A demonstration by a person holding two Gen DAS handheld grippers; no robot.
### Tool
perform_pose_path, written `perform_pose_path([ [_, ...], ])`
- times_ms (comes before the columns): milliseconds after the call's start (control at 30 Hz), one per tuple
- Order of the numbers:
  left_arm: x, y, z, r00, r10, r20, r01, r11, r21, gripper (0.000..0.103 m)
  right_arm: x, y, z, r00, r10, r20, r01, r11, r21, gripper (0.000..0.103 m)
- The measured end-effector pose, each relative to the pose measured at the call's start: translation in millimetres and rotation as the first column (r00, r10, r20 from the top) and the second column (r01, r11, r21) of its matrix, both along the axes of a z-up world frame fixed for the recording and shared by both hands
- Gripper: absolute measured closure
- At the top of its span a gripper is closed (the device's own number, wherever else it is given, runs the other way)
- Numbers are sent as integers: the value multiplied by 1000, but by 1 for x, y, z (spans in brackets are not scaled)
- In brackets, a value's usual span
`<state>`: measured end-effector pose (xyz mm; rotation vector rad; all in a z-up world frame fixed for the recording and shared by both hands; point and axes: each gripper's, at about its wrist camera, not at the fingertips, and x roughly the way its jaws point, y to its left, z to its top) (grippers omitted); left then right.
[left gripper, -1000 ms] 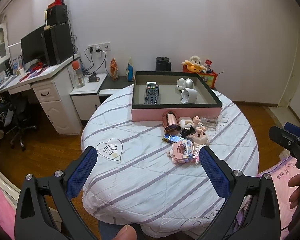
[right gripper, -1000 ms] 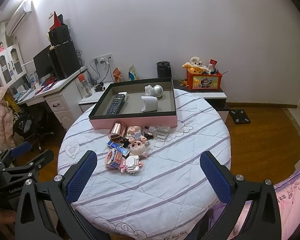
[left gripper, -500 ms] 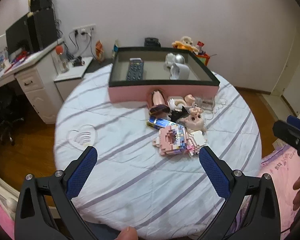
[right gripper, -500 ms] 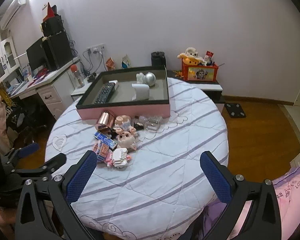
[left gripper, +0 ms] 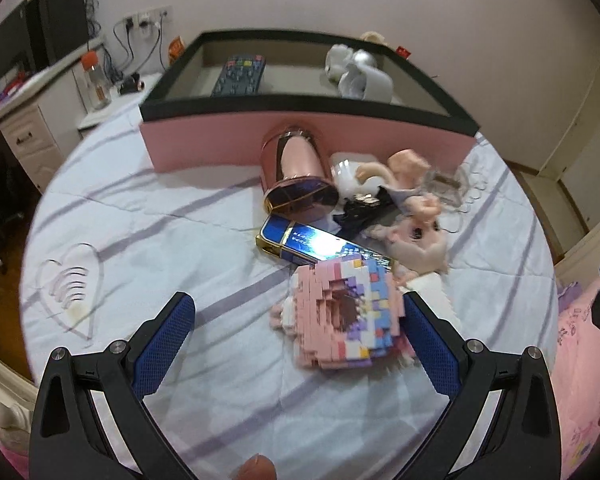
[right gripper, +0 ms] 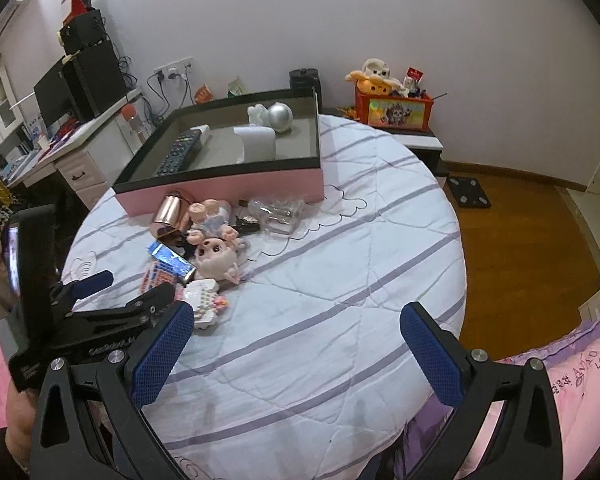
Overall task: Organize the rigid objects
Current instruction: 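Grasp the pink block toy with the left tool while the right tool grasps the white block toy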
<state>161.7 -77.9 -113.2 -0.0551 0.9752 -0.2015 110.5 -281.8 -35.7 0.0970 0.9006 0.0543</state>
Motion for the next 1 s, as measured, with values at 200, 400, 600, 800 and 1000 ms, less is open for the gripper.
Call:
perform_pose_path([
  [200,5,10,-7,1000,14,20,-13,1000,-20,14,12,3,-14,999,12,-36,-11,1000,2,0],
  [400,-1,16,-7,998,4,55,-6,999,48,36,18,16,-24,997,48,-57,-48,999,-1,0],
  [600,-7,22,-8,997,-14,70,11,999,44,36,20,36,-35,993,95,-77,-96,995,-10,0],
  [800,-16,36,-6,998,-8,69,8,1000,-3,36,20,53,-40,989,127,-81,-129,991,-20,0],
  [1000,-27,52,-1,997,30,77,-30,1000,4,36,27,64,-52,988,123,-93,-124,992,-8,0],
])
